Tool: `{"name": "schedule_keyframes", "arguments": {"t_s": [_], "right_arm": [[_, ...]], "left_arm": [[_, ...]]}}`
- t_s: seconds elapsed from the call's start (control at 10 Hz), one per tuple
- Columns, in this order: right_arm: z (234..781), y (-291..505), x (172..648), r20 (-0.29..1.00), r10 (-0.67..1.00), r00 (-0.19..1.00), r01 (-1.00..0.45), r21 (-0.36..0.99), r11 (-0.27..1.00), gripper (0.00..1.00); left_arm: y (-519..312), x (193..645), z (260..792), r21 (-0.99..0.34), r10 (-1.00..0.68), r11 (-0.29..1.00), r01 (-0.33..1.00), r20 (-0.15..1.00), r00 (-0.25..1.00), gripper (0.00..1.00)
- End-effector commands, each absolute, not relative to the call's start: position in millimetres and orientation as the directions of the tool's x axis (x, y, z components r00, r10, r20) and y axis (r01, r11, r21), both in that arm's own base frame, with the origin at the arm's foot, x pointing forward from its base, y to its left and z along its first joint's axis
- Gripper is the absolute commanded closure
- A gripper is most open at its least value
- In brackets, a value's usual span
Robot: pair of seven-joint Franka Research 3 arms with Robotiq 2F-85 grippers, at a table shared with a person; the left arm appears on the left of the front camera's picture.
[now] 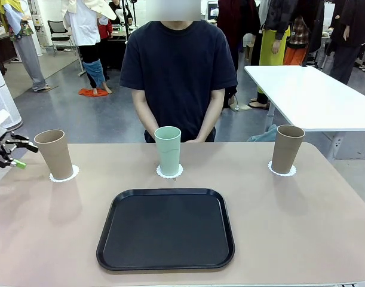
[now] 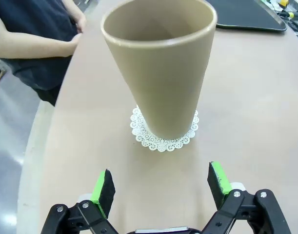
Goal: Place coasters on the table and set cups on them.
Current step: Take one Reusable plastic cup from the Flat Tray and place it on a coaster set by the human.
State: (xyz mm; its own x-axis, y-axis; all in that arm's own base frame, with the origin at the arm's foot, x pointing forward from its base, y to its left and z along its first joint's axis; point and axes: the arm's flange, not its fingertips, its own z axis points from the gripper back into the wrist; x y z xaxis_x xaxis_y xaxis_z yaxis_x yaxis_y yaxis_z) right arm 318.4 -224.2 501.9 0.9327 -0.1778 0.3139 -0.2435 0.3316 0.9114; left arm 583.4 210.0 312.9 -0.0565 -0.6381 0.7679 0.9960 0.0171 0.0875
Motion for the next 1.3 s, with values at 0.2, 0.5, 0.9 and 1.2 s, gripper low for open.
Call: {"name": "schedule_keyframes", "arguments": {"t_s": [0.2,0.5,0.9,1.2], "right_arm": [[503.4,-225.3,318.7,0.324,-0.176,0.929,-0.257,0.911,0.322,0.00],[503.4,-225.3,318.7,0.324,-0.176,0.929,-0.257,0.911,0.322,0.00],[503.4,-225.3,318.7,0.324,-0.176,0.929,-0.257,0.911,0.322,0.00],[503.4,-225.3,318.7,0.324,-0.176,0.929,-0.257,0.911,0.322,0.00]], "left_arm": [[179.1,527.4,390.7,0.150,-0.793,0.268,0.952,0.596,0.130,0.00],[171.3,500.8,433.7,0.181,-0.866,0.294,0.939,0.466,0.181,0.00],[133.3,472.0,475.8,0.258,-0.902,0.338,0.905,0.365,0.232,0.00],[78.8,480.1,469.3,0.329,-0.736,0.649,0.686,0.499,0.458,0.00]]}}
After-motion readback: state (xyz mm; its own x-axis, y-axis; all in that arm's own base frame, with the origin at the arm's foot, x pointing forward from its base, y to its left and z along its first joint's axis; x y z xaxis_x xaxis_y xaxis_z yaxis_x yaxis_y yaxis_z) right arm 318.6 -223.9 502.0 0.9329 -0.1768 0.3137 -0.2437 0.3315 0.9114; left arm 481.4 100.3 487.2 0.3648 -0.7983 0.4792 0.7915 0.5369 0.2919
